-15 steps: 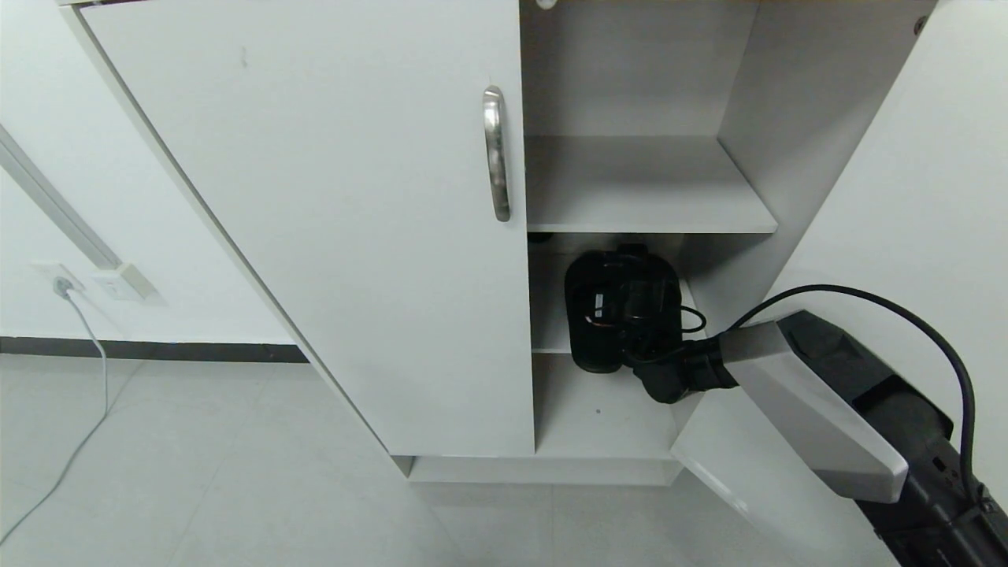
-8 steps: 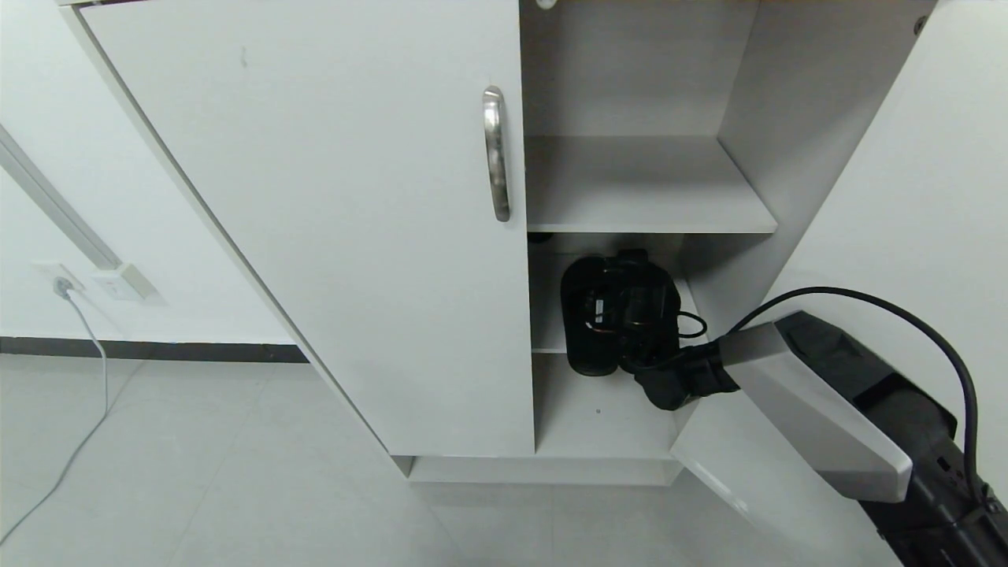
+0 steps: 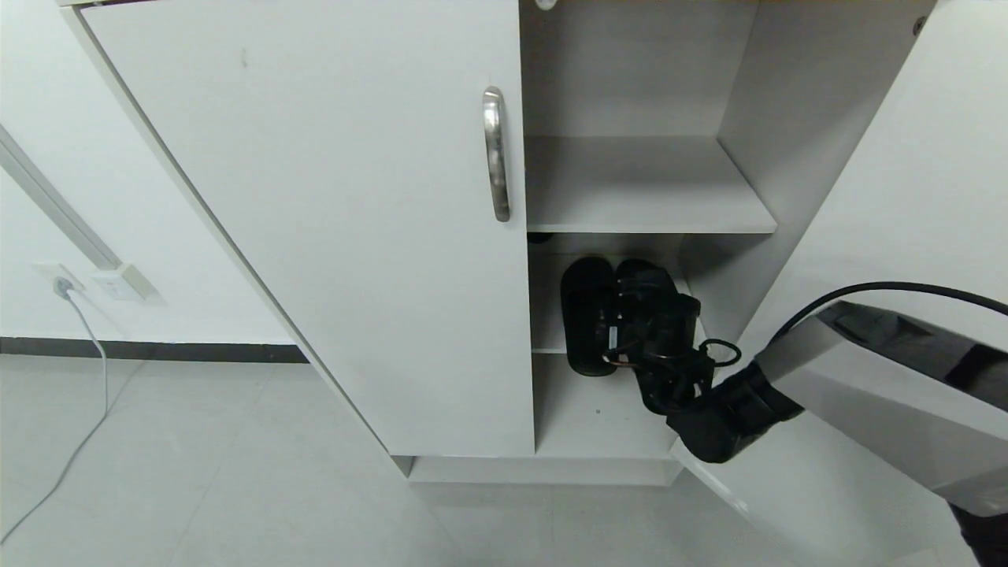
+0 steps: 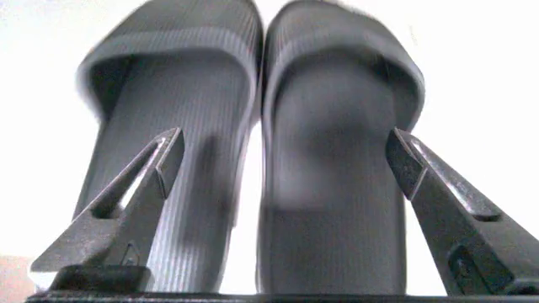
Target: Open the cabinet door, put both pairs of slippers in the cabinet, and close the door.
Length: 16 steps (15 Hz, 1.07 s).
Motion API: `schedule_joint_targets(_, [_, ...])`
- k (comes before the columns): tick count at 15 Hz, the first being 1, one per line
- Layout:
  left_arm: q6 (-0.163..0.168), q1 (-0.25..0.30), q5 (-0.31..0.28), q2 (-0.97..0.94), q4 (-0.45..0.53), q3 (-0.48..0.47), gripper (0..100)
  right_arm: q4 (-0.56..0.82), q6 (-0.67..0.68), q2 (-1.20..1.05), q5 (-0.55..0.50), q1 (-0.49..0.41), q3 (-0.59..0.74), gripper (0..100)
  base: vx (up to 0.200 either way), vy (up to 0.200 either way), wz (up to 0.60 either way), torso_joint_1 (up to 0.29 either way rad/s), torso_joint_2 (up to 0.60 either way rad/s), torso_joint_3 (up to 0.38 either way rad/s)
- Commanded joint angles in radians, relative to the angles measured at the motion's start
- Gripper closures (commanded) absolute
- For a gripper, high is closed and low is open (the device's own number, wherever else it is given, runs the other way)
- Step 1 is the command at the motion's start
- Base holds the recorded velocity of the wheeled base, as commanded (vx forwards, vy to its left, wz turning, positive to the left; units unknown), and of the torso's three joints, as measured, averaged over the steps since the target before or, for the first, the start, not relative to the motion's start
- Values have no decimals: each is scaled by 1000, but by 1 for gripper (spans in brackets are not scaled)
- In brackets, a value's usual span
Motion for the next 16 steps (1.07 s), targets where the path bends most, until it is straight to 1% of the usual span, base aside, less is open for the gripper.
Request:
schedule_joint_targets(1, [0,0,0,1,0,0,100,-186,4,-203,0,97,333,0,0,0,0,0,0,0])
schedule_joint_targets(2, [0,0,0,1,0,0,100,-246,4,-232,9,131,422,0,0,0,0,0,0,0])
schedule_joint_targets(3, [0,0,0,1,0,0,100,-289,4,-255,16,162,482,0,0,0,0,0,0,0])
schedule_joint_targets(4, [-1,0,0,1,0,0,100,-320,4,-277,43,185,528,0,0,0,0,0,0,0])
schedule_joint_targets(5, [-1,0,0,1,0,0,100,-349,5,-312,94,203,580,0,0,0,0,0,0,0])
schedule_joint_targets(6, [-1,0,0,0,0,0,100,-349,7,-341,135,217,621,0,0,0,0,0,0,0])
schedule_joint_targets(8, [-1,0,0,1,0,0,100,-349,8,-370,170,243,670,0,0,0,0,0,0,0])
schedule_joint_targets(11, [0,0,-1,1,0,0,100,-347,10,-362,177,260,675,0,0,0,0,0,0,0])
schedule_joint_targets(16, [-3,0,-1,1,0,0,100,-346,10,-352,177,266,677,0,-200,0,0,3,4,1])
